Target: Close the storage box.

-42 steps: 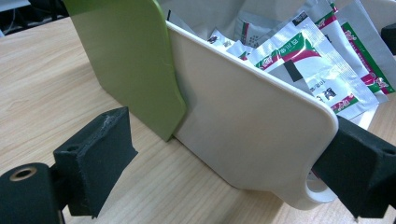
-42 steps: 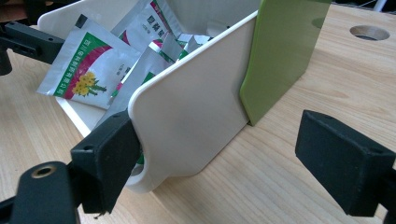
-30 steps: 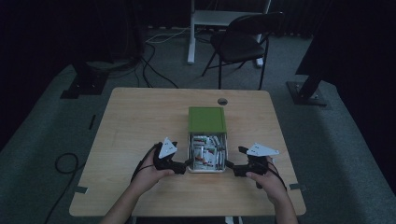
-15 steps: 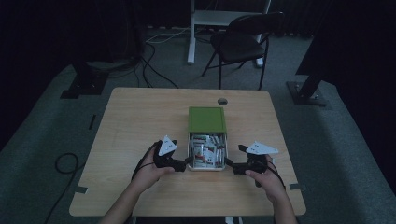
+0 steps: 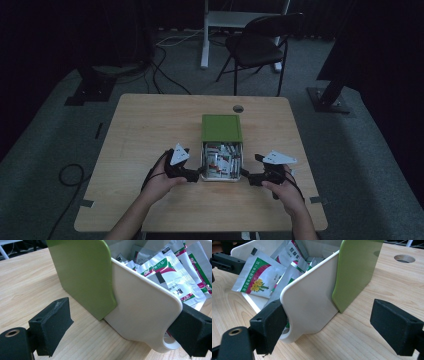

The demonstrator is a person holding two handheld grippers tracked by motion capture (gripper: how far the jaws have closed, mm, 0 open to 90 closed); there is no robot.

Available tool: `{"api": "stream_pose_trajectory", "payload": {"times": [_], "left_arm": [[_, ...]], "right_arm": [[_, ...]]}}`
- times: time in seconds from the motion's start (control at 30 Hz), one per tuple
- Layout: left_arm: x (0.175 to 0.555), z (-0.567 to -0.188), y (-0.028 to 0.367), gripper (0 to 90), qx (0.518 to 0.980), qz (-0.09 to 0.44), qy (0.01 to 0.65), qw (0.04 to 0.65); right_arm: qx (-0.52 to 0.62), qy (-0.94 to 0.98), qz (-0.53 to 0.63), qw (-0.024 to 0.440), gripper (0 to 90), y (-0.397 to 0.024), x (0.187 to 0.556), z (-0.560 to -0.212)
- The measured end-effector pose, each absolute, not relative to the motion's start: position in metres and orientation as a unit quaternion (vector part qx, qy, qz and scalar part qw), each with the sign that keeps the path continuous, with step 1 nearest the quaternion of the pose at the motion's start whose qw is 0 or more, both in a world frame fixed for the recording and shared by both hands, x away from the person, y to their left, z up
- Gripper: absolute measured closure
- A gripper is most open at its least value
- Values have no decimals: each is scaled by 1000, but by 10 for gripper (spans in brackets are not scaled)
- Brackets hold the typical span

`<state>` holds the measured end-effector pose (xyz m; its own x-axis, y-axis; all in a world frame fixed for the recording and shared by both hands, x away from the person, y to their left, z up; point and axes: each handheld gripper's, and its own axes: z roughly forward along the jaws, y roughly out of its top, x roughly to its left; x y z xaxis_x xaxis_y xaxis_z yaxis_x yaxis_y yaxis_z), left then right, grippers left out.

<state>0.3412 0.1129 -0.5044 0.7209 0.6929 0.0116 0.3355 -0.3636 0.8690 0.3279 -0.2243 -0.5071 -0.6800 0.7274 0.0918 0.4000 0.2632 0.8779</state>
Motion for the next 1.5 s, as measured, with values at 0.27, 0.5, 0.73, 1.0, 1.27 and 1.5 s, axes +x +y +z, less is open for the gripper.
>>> {"api": "stream_pose_trajectory", "payload": {"times": [0.27,0.5,0.73,1.0,1.27,1.5], "left_arm": [[344,-505,113,99,801,189,323,467],[346,-505,113,99,802,189,325,464],[348,-504,113,99,800,190,328,465],[351,-503,112,99,798,190,332,466],[354,-501,111,99,799,189,333,464],[357,-500,110,99,796,191,336,466]], "right_arm": [[366,776,485,171,138,-224,331,-507],[361,782,478,173,134,-223,334,-505],[363,780,480,173,135,-223,336,-505],[367,776,482,175,136,-223,339,-504],[375,771,484,174,136,-224,344,-503],[380,768,486,174,136,-224,349,-503]]}}
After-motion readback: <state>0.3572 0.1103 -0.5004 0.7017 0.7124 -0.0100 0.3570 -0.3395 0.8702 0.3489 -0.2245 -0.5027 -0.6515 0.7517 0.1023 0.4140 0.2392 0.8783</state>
